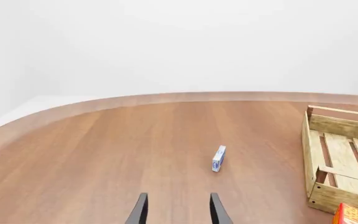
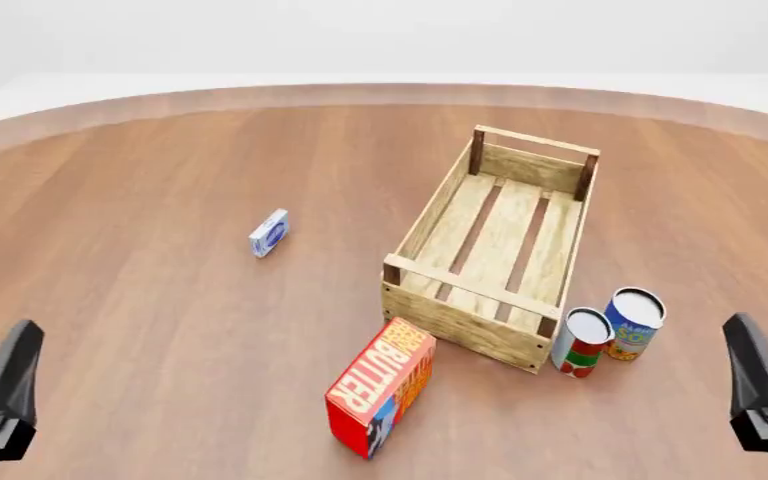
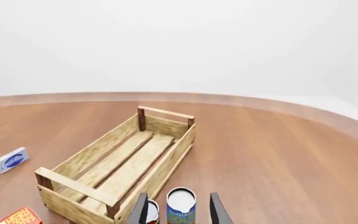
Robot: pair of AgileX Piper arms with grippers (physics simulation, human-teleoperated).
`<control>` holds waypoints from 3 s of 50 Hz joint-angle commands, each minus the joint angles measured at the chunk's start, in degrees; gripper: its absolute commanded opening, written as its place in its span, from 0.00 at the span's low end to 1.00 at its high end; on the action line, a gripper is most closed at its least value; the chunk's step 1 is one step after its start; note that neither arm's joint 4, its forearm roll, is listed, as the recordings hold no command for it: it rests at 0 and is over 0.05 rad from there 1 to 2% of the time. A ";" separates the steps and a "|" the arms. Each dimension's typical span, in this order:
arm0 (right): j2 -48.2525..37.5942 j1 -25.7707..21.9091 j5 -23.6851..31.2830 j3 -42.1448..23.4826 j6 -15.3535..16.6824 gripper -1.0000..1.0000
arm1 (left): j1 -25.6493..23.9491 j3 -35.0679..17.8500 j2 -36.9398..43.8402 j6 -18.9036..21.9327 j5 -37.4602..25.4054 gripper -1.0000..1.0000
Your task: Pick up the tomato sauce, and put it in the wooden tray.
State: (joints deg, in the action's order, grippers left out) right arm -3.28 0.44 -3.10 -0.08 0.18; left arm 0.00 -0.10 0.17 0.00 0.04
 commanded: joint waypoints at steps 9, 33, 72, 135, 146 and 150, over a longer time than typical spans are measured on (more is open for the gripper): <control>2.99 -0.63 3.48 -0.12 -0.71 1.00 | 0.00 -0.15 0.26 0.00 0.07 1.00; 0.01 -1.90 5.73 -1.88 -0.40 1.00 | 0.00 -0.15 0.26 0.00 0.07 1.00; -16.88 -4.67 5.05 -8.29 5.79 1.00 | 0.00 -0.15 0.26 0.00 0.07 1.00; -32.70 -10.68 -1.34 -9.74 3.98 1.00 | 0.00 -0.15 0.26 0.00 0.07 1.00; -35.64 -11.05 -4.74 -8.55 3.19 1.00 | 0.00 -0.15 0.26 0.00 0.07 1.00; -36.43 -11.15 -5.93 -7.87 2.83 1.00 | 0.00 -0.15 0.26 0.00 0.07 1.00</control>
State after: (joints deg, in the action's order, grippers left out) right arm -37.20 -10.32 -6.06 -9.13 3.74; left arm 0.00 -0.25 0.43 0.00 0.11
